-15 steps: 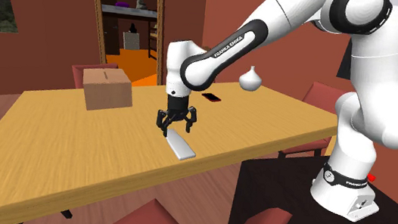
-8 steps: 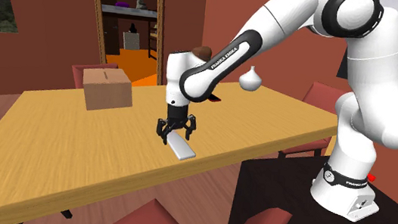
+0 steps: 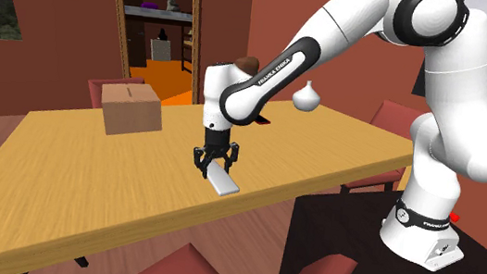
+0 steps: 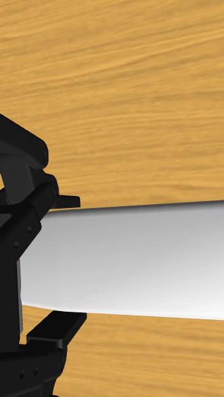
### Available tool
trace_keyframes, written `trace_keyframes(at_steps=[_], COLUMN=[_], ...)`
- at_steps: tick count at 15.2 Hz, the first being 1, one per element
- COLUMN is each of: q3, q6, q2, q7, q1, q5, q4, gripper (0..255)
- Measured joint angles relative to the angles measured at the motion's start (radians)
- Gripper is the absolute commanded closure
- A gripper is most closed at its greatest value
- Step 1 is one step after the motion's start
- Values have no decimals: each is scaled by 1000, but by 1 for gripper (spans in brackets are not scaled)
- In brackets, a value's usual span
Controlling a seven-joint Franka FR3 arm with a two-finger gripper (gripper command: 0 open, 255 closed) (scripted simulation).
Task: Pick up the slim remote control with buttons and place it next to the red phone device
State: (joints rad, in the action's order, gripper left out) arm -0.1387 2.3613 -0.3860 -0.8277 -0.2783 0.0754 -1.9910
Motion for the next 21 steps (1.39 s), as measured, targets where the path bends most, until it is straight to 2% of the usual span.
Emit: trace_keyframes(at_steps=[9,21], q3=[-1,-9], q6=[-5,-135], q2=[2,95], q7=[1,-15], q1=[-1,8], q5=[-1,-21], q4=[3,40], gripper=[255,255])
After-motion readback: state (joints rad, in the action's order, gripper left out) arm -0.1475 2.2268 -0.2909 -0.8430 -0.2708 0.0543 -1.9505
